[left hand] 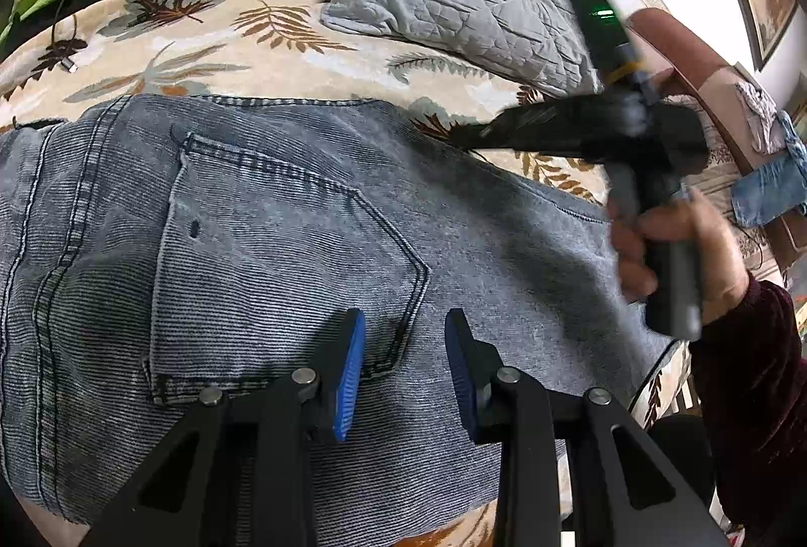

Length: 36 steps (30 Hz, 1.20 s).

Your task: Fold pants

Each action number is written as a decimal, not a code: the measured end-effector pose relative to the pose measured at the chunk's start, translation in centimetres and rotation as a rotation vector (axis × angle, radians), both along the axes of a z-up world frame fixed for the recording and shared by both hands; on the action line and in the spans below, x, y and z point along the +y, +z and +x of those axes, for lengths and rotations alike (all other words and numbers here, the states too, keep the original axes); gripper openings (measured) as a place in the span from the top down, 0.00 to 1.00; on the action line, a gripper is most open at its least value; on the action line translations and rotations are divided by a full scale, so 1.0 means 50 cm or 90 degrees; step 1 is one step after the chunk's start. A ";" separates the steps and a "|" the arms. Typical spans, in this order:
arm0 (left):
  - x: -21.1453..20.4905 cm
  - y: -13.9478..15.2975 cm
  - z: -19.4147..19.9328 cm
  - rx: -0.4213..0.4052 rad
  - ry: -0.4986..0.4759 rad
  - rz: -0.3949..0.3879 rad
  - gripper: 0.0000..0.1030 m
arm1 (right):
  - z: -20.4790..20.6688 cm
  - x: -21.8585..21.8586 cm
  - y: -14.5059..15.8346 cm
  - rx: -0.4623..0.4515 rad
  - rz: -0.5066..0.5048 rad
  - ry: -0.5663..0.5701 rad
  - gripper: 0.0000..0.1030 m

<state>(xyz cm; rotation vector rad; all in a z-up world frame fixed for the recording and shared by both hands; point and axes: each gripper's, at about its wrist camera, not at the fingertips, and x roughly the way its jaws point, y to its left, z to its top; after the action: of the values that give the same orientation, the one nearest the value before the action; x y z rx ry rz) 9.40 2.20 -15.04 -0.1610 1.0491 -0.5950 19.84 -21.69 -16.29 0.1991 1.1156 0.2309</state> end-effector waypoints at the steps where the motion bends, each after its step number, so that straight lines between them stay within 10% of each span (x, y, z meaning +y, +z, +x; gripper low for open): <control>1: -0.003 0.000 -0.002 -0.002 -0.004 0.003 0.67 | -0.009 -0.021 0.008 0.001 0.036 -0.012 0.95; 10: -0.079 0.006 -0.015 -0.033 -0.034 0.046 0.52 | -0.183 -0.117 -0.001 0.018 0.054 -0.068 0.94; 20: -0.112 -0.008 -0.014 -0.066 -0.023 0.126 0.52 | -0.190 -0.151 -0.053 -0.008 0.026 -0.120 0.94; 31: 0.185 0.036 0.021 -0.065 0.287 0.126 0.51 | -0.382 -0.380 0.040 -0.112 0.040 -0.303 0.93; 36: 0.208 0.011 0.032 -0.041 0.294 0.138 0.51 | -0.470 -0.550 0.023 -0.114 0.149 -0.478 0.83</control>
<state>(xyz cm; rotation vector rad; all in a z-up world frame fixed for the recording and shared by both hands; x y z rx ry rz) 11.01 12.58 -14.47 -0.1846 0.9642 -0.0684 -3.66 -49.18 -15.13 0.7710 0.7705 -0.2899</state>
